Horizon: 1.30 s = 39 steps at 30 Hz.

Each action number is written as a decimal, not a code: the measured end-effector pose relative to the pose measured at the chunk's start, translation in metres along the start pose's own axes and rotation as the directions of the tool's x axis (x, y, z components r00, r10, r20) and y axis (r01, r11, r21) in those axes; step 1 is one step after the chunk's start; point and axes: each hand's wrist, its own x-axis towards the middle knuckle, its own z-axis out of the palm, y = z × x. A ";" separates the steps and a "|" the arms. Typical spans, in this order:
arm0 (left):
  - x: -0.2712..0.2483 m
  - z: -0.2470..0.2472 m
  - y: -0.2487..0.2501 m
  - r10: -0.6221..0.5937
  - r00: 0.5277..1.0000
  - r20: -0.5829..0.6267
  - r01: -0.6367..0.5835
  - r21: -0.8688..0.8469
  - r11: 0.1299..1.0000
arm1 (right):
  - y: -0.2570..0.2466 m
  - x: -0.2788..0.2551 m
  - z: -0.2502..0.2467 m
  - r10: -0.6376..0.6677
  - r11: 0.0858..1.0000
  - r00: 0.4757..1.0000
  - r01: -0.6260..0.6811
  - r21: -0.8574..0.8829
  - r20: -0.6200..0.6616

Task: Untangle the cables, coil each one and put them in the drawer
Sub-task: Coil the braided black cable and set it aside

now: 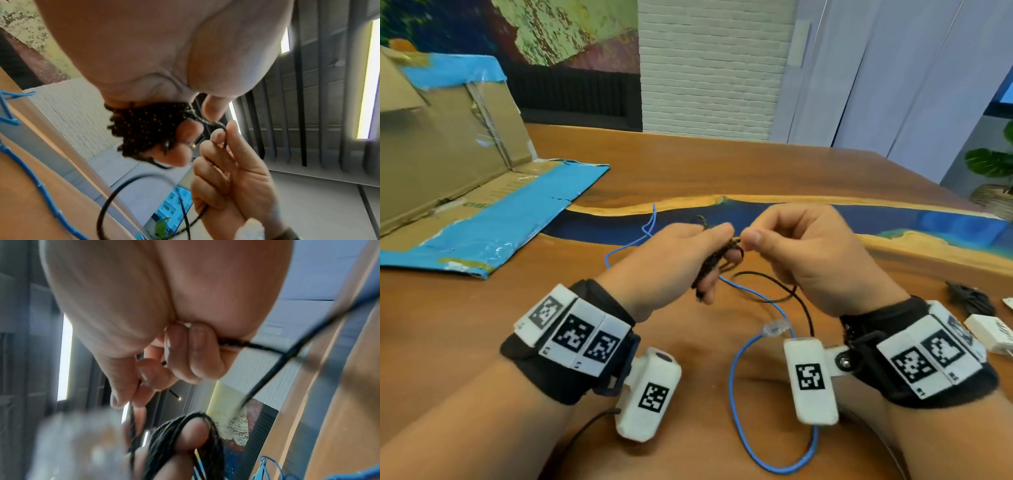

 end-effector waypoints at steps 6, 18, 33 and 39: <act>-0.010 -0.001 0.002 0.105 0.971 0.216 -0.054 -0.230 0.972 | 0.012 0.003 -0.010 0.014 0.986 0.995 0.002 0.165 -0.097; -0.010 0.023 0.008 -0.071 0.990 0.121 0.129 -0.582 0.803 | 0.014 0.001 0.032 0.177 0.965 0.984 -0.169 0.199 -0.023; 0.006 0.013 0.003 -0.080 0.987 -0.142 0.002 -0.475 0.880 | 0.018 0.001 0.031 0.195 0.945 0.979 -0.171 0.279 -0.060; 0.005 0.011 -0.001 -0.103 0.985 -0.136 0.016 -0.525 0.851 | 0.018 0.005 0.033 0.240 0.932 0.964 -0.197 0.304 -0.112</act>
